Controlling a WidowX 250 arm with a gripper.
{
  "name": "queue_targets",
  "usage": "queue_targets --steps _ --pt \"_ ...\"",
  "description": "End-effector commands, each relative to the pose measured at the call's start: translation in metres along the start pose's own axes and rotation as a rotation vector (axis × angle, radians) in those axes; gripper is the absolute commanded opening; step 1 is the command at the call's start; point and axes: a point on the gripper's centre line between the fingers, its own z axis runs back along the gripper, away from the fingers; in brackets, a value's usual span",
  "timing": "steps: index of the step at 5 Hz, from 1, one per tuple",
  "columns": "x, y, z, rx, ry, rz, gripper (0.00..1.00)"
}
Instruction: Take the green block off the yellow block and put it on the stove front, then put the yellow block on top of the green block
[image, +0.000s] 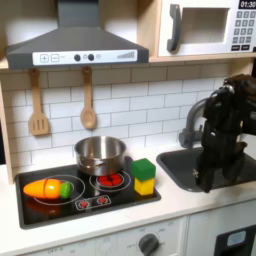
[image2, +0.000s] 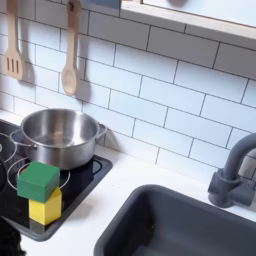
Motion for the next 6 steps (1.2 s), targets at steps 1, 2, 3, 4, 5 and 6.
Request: queue_targets --steps 1,2,3,4,5,6 --pt "0.03 0.002 -0.007 -0.01 -0.029 0.03 1.0" --pt "0.041 0.005 -0.012 -0.015 -0.025 0.049 1.0" --pt "0.051 0.011 -0.016 -0.009 -0.036 0.065 1.0" --pt "0.057 0.016 -0.02 -0.003 -0.035 0.073 1.0" --pt "0.062 0.019 -0.023 -0.007 -0.032 0.084 1.0" --pt "0.067 0.023 -0.022 -0.007 -0.038 0.102 1.0"
